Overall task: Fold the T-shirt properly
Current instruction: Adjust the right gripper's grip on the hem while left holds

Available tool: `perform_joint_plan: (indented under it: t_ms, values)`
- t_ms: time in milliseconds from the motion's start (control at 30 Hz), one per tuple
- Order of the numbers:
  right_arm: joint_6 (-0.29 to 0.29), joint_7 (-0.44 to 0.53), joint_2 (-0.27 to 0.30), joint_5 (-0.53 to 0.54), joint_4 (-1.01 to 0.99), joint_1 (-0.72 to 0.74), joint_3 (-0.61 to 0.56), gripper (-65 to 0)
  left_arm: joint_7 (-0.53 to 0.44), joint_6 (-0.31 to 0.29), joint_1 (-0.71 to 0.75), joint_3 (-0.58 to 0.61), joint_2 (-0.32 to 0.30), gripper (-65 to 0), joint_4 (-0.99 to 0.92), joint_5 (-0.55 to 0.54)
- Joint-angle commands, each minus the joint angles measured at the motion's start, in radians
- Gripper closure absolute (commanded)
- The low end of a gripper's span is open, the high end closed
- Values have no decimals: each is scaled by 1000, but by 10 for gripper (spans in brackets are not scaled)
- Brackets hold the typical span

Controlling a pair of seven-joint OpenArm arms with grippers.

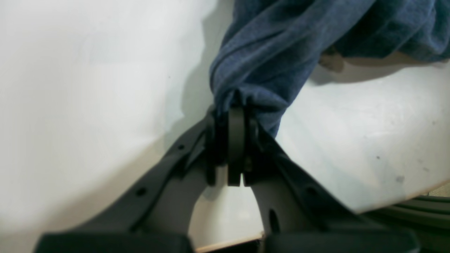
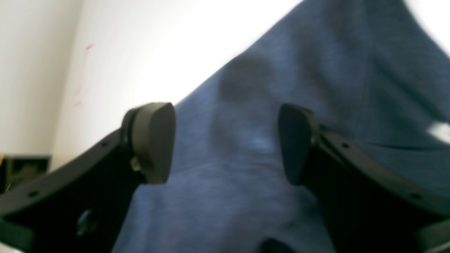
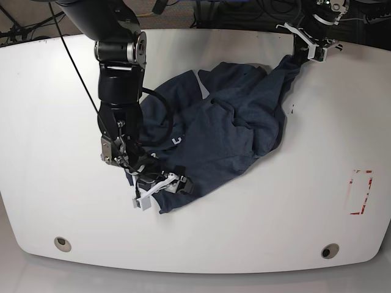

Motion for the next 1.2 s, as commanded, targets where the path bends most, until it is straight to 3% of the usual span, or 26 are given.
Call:
perform_joint_plan:
  t_ms: [0,233,400,767,1167]
  values:
    - [-5,39,35,11,19,40,6,-441,47,2,12,0,-4,0,3,16]
    - [-8,101,88,18,-124,78,6,-439,47,2,12,0,-4,0,-2,16]
    - [-3,102,88,18,-153,75,6,-439,47,2,11,0,-4,0,-2,16]
    - [-3,98,8,18,-152,52,1,-438,47,2,9,2,-4,0,-1,16]
    - [-3,70,-35,18,-80,48,0,-438,47,2,9,2,-6,0,-2,16]
